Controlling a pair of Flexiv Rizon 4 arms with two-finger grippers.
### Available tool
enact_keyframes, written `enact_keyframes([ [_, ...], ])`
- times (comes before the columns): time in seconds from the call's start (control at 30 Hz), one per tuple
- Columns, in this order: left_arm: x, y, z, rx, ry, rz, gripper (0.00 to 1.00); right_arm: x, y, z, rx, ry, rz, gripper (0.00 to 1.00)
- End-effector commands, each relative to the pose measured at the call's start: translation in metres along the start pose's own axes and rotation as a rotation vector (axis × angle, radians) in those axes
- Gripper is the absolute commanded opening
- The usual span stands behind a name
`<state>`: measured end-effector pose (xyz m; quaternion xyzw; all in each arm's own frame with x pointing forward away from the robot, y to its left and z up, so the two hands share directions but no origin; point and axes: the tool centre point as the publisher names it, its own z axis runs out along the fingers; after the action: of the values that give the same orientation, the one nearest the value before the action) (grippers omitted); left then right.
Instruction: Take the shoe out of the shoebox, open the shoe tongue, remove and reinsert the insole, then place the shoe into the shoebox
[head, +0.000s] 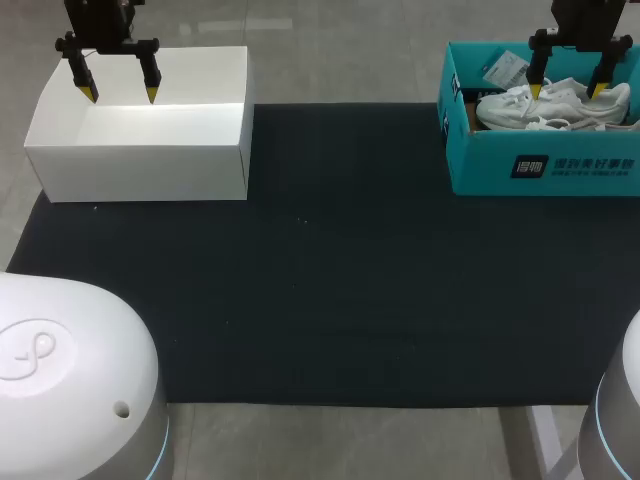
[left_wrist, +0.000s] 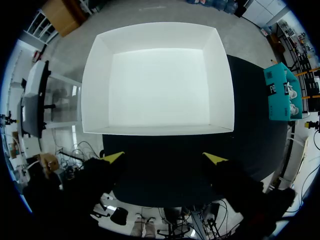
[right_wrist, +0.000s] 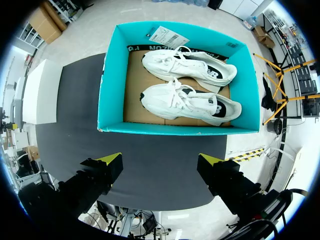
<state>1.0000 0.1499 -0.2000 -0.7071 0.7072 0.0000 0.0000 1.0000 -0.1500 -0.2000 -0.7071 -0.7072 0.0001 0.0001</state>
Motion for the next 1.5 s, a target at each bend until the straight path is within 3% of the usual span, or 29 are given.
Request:
enact_keyframes([
  [0.03,0.000,0.000,0.000,0.000,0.000,0.000,1.00,0.000,0.000,0.000,0.000,0.000,0.000,1.00],
  [0.6,0.000,0.000,0.000,0.000,0.000,0.000,1.00,-0.003,0.002,0.006,0.024,-0.013,0.026,1.00],
  [0.73,0.000,0.000,0.000,0.000,0.000,0.000,1.00,-0.029,0.006,0.019,0.038,-0.086,0.113,1.00],
  [1.0,0.000,0.000,0.000,0.000,0.000,0.000,1.00,-0.105,0.011,0.027,-0.078,-0.148,0.291,1.00],
  [1.07,0.000,0.000,0.000,0.000,0.000,0.000,1.00,-0.119,0.013,0.030,-0.114,-0.113,0.289,1.00],
  [1.23,0.000,0.000,0.000,0.000,0.000,0.000,1.00,-0.144,0.019,0.038,-0.162,-0.085,0.220,1.00],
  [1.5,0.000,0.000,0.000,0.000,0.000,0.000,1.00,-0.170,0.037,0.057,-0.112,-0.108,0.111,1.00],
])
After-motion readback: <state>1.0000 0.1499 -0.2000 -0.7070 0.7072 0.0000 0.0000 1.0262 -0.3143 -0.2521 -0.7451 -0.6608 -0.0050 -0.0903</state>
